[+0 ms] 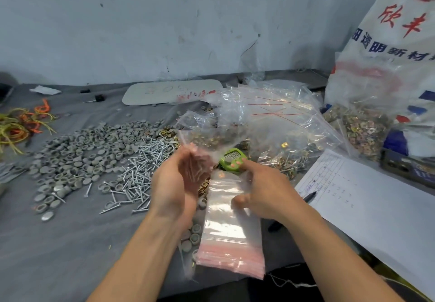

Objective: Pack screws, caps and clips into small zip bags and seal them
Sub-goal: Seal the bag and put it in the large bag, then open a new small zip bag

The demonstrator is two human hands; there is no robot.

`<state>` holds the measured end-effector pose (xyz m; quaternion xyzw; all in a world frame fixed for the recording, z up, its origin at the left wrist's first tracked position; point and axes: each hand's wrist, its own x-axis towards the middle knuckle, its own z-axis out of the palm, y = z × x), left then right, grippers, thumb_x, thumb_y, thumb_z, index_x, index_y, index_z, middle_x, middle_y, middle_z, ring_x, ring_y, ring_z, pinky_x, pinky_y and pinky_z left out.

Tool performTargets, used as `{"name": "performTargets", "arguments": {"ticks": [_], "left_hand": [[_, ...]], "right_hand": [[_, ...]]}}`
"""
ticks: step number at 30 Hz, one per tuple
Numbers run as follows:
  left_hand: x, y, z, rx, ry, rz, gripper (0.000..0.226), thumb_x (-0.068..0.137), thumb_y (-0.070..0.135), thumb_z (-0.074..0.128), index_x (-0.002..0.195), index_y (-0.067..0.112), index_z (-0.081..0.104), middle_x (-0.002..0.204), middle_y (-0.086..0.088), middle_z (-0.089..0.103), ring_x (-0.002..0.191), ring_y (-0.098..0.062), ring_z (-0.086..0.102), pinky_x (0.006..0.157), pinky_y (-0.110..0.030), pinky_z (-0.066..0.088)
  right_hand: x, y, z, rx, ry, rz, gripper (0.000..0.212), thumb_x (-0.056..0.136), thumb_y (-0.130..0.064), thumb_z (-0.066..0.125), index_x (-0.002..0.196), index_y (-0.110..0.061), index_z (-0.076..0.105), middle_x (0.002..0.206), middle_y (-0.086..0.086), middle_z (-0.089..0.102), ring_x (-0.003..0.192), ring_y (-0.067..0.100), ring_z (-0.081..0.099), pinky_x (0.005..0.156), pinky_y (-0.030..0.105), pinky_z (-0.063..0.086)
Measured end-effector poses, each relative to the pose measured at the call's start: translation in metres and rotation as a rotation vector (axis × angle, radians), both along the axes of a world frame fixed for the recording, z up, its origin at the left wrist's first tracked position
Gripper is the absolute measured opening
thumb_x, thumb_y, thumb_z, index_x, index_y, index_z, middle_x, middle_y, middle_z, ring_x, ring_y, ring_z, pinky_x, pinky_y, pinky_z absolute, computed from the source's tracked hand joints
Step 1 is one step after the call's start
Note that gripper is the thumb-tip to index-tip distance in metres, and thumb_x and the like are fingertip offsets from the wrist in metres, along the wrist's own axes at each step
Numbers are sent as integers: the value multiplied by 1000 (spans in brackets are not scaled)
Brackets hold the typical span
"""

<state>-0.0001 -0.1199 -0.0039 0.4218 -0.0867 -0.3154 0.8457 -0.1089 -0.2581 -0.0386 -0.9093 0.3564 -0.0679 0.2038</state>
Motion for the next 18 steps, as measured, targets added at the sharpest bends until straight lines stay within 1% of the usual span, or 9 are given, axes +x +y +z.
{"name": "performTargets", "arguments": {"ticks": [2,4,6,8,11,14,15,17,18], "left_hand": [[10,9,6,-35,-17,108,30,101,16,53,76,17,69,79,-3,71,70,-15,68,75,-30,58],[24,20,12,57,-39,268,24,101,17,55,81,18,68,79,0,72,72,-12,68,71,-25,56],[39,29,16,157,-34,415,16,103,19,56,91,18,68,79,3,73,72,-9,67,64,-21,53],[50,37,19,217,-33,509,15,103,20,58,92,19,68,78,5,74,70,-5,68,63,-18,47],[58,45,22,238,-37,565,18,100,22,62,85,20,72,72,10,69,65,-2,60,65,-19,44],[60,49,20,231,-39,551,16,100,23,64,86,21,73,64,14,64,59,1,56,63,-18,43],[61,49,19,231,-43,542,13,99,23,64,89,21,72,64,13,64,58,1,55,63,-18,43],[62,48,19,227,-58,535,11,99,21,65,91,18,72,64,12,64,56,1,56,61,-18,43],[62,48,19,225,-69,534,11,98,20,66,90,17,73,65,11,64,56,1,56,60,-18,43]], "right_hand": [[-3,-1,1,-18,23,-68,77,71,-57,86,137,-37,51,127,-10,64,117,21,61,103,43,45],[-5,-2,3,-77,57,-133,73,70,-55,86,132,-33,55,124,-8,63,117,22,59,103,43,42],[-3,-4,4,-182,20,-168,62,75,-39,84,130,-31,55,124,-4,60,117,23,56,104,42,39],[6,-4,6,-224,-143,-169,47,84,-26,77,127,-31,59,122,-4,61,115,22,54,105,41,38],[28,0,11,-206,-292,-116,30,94,-37,71,122,-29,67,119,-4,67,116,22,55,110,42,34],[47,-1,7,-209,-202,-77,34,97,-40,67,129,-28,66,124,-1,66,123,25,51,111,41,30],[52,-2,5,-218,-186,-78,30,98,-37,66,126,-27,67,119,-1,65,123,25,51,109,41,30],[56,-2,-1,-227,-191,-107,13,100,-25,63,110,-27,70,103,-2,59,116,25,52,103,39,31],[57,-1,-3,-222,-206,-127,11,100,-19,62,103,-26,70,98,-4,57,112,24,52,101,39,32]]}}
